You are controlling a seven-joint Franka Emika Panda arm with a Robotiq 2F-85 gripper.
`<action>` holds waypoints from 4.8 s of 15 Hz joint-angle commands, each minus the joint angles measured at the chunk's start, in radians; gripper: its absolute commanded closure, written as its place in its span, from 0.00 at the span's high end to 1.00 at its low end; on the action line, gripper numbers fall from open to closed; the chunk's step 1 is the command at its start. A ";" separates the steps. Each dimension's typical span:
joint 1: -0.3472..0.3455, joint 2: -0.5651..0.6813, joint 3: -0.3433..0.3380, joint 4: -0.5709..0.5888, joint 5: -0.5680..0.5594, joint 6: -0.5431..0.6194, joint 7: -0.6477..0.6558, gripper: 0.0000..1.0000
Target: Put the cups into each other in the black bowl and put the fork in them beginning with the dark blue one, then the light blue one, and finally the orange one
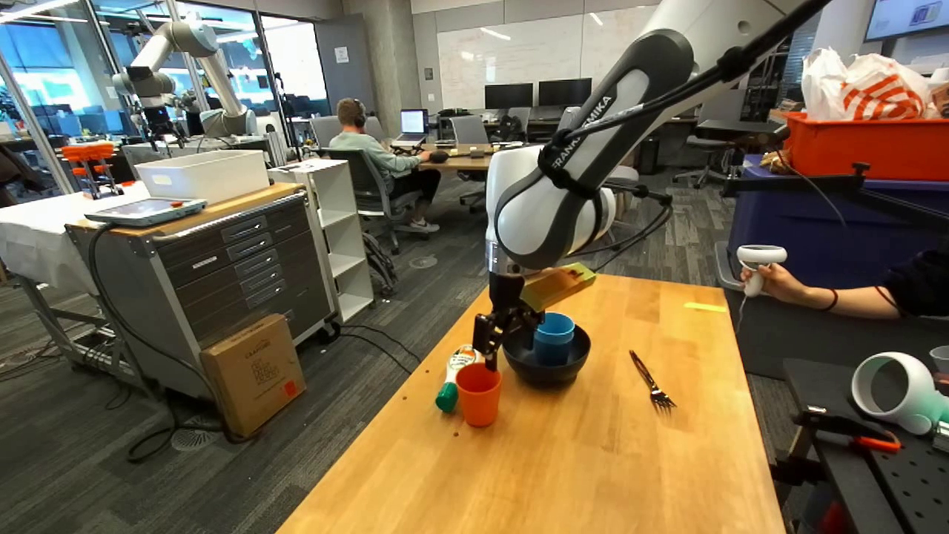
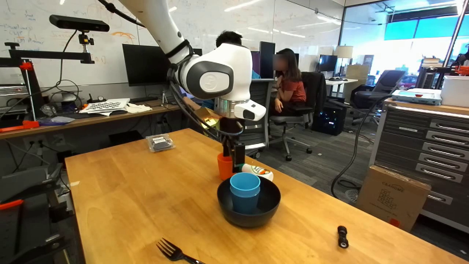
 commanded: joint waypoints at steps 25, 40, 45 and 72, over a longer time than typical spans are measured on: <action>0.011 0.034 0.020 0.019 0.106 0.039 0.081 0.01; -0.109 -0.192 0.096 -0.179 0.119 -0.004 -0.244 0.01; -0.163 -0.355 0.089 -0.250 0.163 -0.098 -0.361 0.01; -0.224 -0.291 -0.065 -0.238 0.149 0.002 -0.452 0.01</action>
